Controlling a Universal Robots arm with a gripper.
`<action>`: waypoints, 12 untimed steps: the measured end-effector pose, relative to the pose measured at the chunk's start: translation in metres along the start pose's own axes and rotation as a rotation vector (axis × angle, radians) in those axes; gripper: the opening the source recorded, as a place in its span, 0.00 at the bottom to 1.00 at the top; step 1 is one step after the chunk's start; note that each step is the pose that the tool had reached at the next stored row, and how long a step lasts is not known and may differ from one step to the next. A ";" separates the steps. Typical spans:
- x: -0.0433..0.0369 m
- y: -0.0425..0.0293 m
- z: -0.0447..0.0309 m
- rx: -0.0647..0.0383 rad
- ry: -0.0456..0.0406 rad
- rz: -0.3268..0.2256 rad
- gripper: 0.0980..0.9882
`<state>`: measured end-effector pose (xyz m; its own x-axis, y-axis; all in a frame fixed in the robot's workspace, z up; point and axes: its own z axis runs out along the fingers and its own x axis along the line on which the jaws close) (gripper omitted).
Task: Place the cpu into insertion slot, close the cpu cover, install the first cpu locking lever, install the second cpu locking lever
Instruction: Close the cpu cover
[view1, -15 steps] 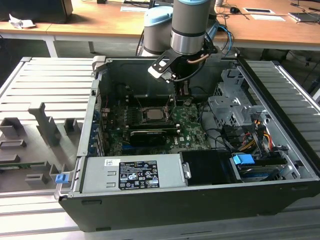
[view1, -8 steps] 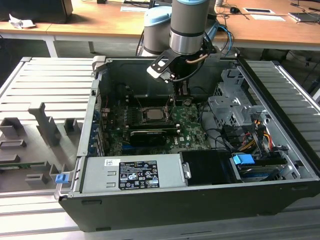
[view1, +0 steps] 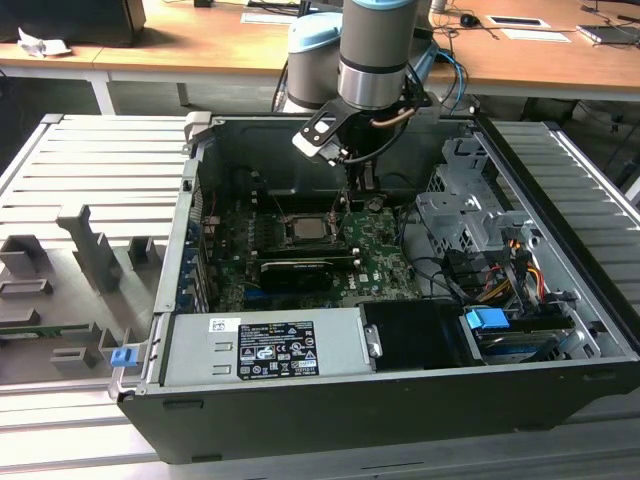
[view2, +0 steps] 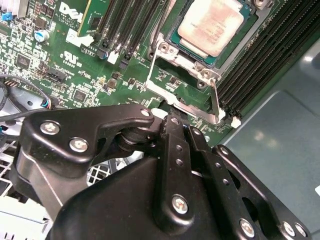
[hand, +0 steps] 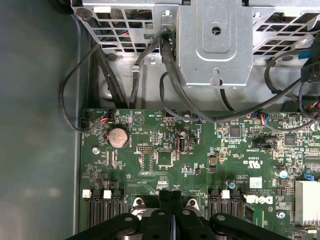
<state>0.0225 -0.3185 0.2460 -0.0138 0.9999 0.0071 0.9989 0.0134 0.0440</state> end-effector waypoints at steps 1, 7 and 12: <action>0.0000 -0.0002 0.0000 0.000 0.0000 0.000 0.01; 0.0000 -0.0014 0.0000 0.000 -0.0001 0.000 0.01; 0.0000 -0.0023 0.0001 0.000 0.0000 0.000 0.01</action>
<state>0.0202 -0.3185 0.2458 -0.0138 0.9999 0.0072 0.9989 0.0134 0.0440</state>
